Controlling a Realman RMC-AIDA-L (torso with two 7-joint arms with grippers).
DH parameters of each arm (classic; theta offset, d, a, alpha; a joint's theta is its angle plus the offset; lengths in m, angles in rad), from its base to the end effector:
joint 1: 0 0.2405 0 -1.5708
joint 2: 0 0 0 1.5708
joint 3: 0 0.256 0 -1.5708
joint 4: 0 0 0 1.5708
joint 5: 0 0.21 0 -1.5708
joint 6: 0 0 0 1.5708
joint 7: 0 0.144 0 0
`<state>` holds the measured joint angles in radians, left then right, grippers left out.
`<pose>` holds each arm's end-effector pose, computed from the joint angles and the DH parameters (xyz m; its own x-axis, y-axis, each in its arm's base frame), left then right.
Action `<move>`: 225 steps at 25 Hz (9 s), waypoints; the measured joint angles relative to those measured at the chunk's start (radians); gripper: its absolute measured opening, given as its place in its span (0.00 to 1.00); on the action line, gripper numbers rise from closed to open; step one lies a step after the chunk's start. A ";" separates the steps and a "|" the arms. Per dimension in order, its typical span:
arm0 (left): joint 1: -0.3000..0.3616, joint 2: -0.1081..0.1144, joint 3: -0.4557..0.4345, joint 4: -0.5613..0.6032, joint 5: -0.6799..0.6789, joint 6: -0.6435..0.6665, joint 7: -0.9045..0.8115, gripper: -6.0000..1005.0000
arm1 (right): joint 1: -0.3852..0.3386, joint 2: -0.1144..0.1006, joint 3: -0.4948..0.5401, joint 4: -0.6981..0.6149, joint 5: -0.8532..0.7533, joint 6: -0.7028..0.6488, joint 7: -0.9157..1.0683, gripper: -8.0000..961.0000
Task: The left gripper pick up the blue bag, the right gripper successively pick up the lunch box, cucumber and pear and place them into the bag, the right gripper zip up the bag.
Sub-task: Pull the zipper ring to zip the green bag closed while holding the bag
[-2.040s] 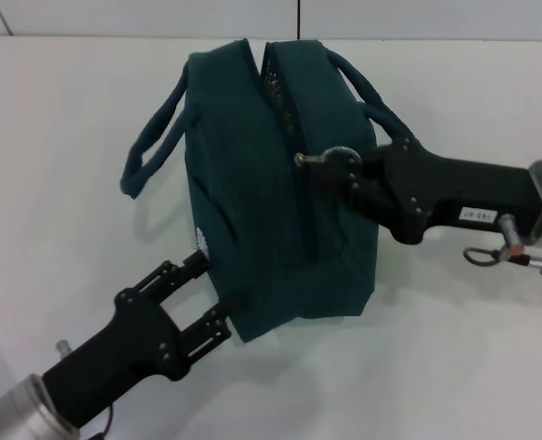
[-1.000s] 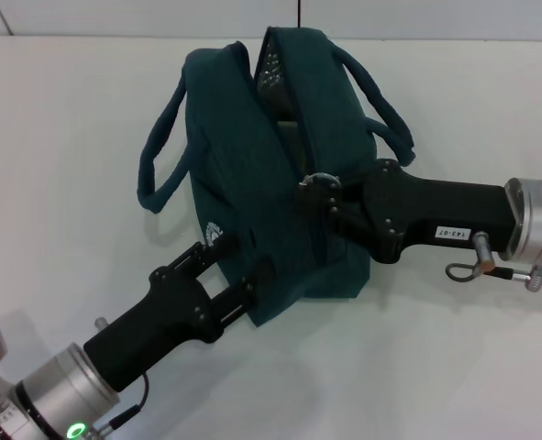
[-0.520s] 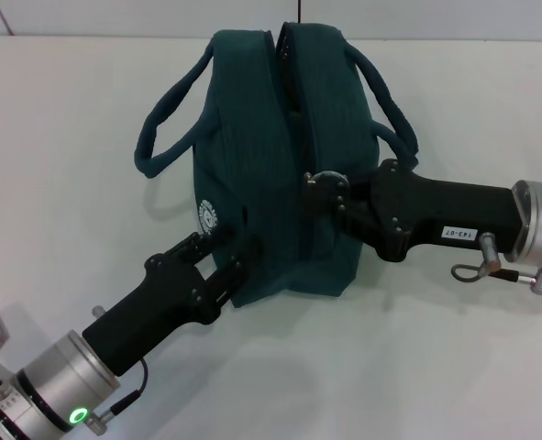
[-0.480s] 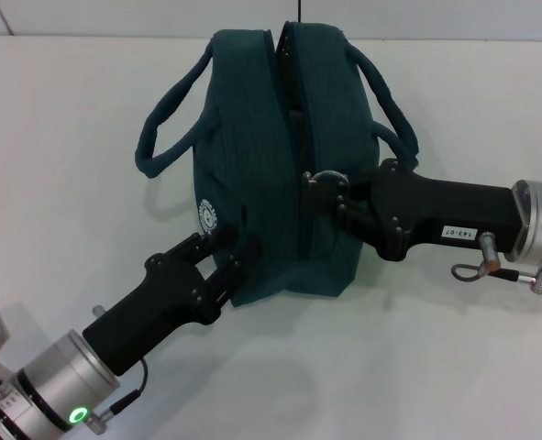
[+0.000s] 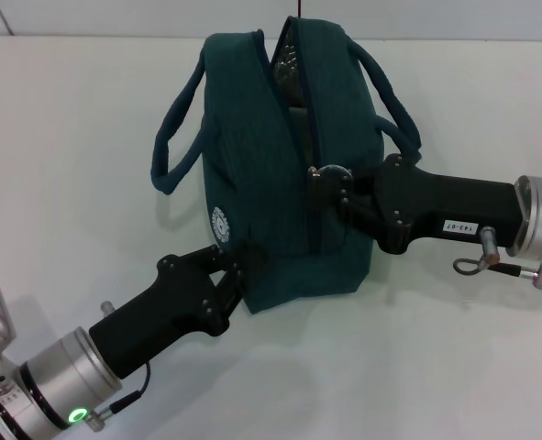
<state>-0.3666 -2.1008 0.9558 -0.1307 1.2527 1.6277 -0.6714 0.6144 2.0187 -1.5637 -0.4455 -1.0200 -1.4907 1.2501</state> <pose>-0.2908 0.2121 -0.0802 0.4372 0.2754 0.8562 0.6867 -0.7170 -0.1201 0.1745 0.3239 -0.0521 0.6475 -0.2810 -0.7084 -0.2858 -0.9512 0.1160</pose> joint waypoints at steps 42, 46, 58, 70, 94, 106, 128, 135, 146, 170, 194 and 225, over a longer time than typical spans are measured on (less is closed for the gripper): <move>0.097 0.092 0.235 0.330 0.081 0.107 -0.157 0.07 | -0.101 -0.040 0.146 0.007 0.026 -0.079 0.024 0.05; 0.095 0.098 0.235 0.373 0.129 0.109 -0.198 0.07 | -0.103 -0.041 0.147 0.007 0.024 -0.083 0.025 0.05; 0.094 0.103 0.233 0.396 0.143 0.109 -0.219 0.07 | -0.119 -0.046 0.211 0.007 0.020 -0.112 0.026 0.05; 0.091 0.066 0.222 0.395 0.055 0.116 -0.220 0.07 | -0.117 -0.037 0.207 0.018 -0.023 -0.103 0.021 0.06; 0.033 -0.001 0.230 0.282 -0.128 0.105 -0.182 0.59 | -0.121 -0.028 0.211 0.044 -0.035 -0.101 0.002 0.06; 0.029 0.007 0.233 0.282 -0.106 0.095 -0.132 0.30 | -0.121 -0.026 0.212 0.044 -0.034 -0.100 0.001 0.06; 0.002 0.129 0.232 0.433 0.020 0.233 -0.191 0.06 | -0.121 -0.021 0.234 0.057 -0.031 -0.203 0.027 0.07; -0.028 0.129 0.231 0.433 0.098 0.208 -0.192 0.06 | -0.129 -0.026 0.245 0.059 -0.033 -0.140 0.023 0.07; -0.014 0.133 0.233 0.435 0.103 0.201 -0.192 0.06 | -0.171 -0.032 0.303 0.059 -0.035 -0.122 0.005 0.07; -0.035 0.135 0.195 0.489 0.095 0.206 -0.193 0.06 | -0.177 -0.021 0.292 0.059 -0.139 -0.202 0.010 0.07; -0.057 0.131 0.153 0.489 0.131 0.104 -0.184 0.11 | -0.187 -0.041 0.433 0.111 -0.133 -0.197 0.050 0.08; -0.072 0.077 0.030 0.546 0.186 0.143 -0.345 0.21 | -0.175 -0.032 0.426 0.099 -0.138 -0.122 0.041 0.08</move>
<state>-0.4388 -2.0235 0.9860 0.4150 1.4388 1.7704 -1.0162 0.4399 1.9866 -1.1376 -0.3463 -1.1575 -1.6123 1.2915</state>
